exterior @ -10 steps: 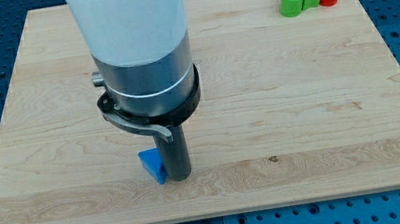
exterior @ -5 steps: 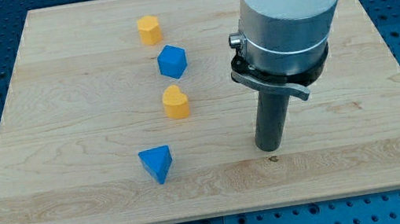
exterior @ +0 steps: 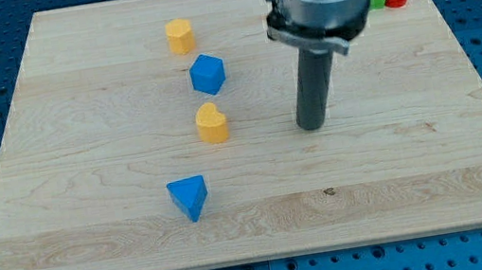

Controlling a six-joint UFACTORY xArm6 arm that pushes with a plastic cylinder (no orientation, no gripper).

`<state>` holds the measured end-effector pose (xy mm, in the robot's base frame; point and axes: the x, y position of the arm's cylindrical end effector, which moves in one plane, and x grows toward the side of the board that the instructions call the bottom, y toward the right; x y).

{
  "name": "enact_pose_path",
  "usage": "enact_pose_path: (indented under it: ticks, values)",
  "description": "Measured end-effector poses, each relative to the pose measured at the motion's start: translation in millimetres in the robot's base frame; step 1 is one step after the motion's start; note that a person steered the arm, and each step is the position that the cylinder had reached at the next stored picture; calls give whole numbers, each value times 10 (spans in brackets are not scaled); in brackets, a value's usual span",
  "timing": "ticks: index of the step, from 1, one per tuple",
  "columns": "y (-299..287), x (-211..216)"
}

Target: Move the yellow heart left a bit

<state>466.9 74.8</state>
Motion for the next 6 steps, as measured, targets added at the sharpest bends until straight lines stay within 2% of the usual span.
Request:
enact_pose_path:
  ticks: [2,4,6]
  values:
    - [-851,-96]
    - [-1162,-102]
    - [-528,-418]
